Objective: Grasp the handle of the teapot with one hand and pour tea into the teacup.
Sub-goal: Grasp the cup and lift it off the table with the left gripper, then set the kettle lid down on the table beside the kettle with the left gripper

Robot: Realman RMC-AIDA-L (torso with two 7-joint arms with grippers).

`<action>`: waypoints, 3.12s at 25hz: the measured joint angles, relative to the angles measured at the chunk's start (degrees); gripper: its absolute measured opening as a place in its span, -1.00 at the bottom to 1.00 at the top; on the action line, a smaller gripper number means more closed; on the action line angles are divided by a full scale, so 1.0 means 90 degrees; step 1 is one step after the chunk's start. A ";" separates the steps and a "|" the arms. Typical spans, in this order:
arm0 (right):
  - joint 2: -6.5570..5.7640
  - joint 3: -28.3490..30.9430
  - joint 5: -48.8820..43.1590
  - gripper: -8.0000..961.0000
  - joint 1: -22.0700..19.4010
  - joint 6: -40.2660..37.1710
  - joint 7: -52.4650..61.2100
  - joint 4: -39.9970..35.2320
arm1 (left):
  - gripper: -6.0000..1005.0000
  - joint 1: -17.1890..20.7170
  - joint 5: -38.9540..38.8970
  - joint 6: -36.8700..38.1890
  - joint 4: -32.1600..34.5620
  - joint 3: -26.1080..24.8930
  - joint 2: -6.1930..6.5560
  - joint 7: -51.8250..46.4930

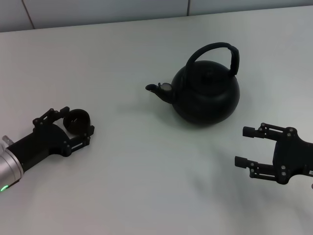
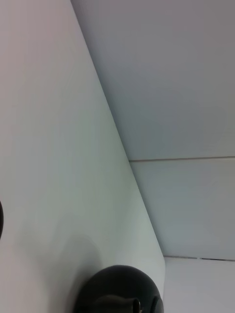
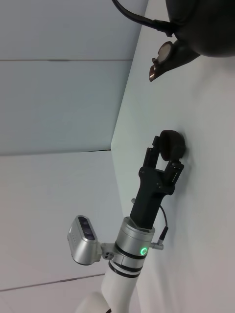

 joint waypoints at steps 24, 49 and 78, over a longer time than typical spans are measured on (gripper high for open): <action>0.0008 0.0000 -0.0001 0.52 -0.0019 -0.0063 0.0004 -0.0029 | 0.38 -0.0610 0.0016 0.0381 -0.0506 -0.0006 -0.0027 0.0045; 0.0011 0.0000 -0.0001 0.52 0.0005 -0.0149 0.0088 -0.0058 | 0.39 -0.1403 0.0004 -0.0743 -0.1642 -0.0424 -0.0039 0.1037; 0.0010 -0.0001 -0.0001 0.52 0.0024 -0.0123 0.0134 -0.0117 | 0.59 -0.0427 0.0029 0.1102 -0.0549 -0.0368 0.0062 0.0167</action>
